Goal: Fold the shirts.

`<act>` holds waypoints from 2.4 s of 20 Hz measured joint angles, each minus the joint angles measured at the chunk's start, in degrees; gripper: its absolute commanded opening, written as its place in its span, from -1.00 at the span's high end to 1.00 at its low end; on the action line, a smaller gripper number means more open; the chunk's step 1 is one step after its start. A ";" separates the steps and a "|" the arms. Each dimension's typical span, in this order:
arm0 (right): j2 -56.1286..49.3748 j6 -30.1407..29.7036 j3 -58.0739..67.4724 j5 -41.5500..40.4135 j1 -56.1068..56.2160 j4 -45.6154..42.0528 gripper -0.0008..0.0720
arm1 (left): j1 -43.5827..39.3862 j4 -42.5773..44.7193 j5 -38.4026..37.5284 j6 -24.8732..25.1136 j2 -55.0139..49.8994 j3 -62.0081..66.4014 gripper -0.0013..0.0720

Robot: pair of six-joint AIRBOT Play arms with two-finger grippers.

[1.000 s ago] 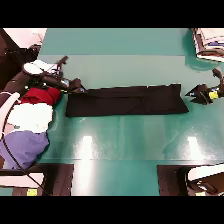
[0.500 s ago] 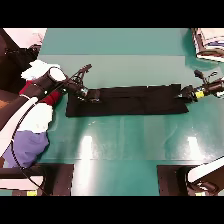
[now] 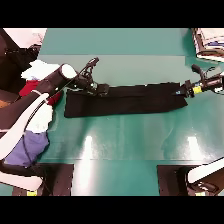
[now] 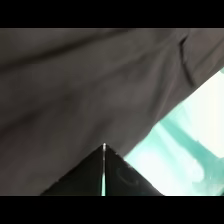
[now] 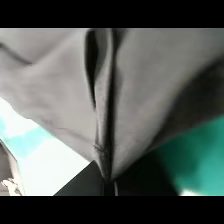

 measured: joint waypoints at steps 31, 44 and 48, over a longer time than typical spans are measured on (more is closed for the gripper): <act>7.50 8.85 25.51 -5.35 41.13 3.61 0.95 | 5.14 17.46 -10.14 -5.20 -7.19 23.04 0.90; -3.32 2.32 24.63 -28.28 60.00 2.32 -0.26 | 26.93 21.68 -18.82 -3.85 13.00 22.99 0.90; 4.33 3.19 13.31 -20.72 50.07 -2.73 -0.26 | 27.91 21.00 -22.18 -2.73 13.88 20.72 0.90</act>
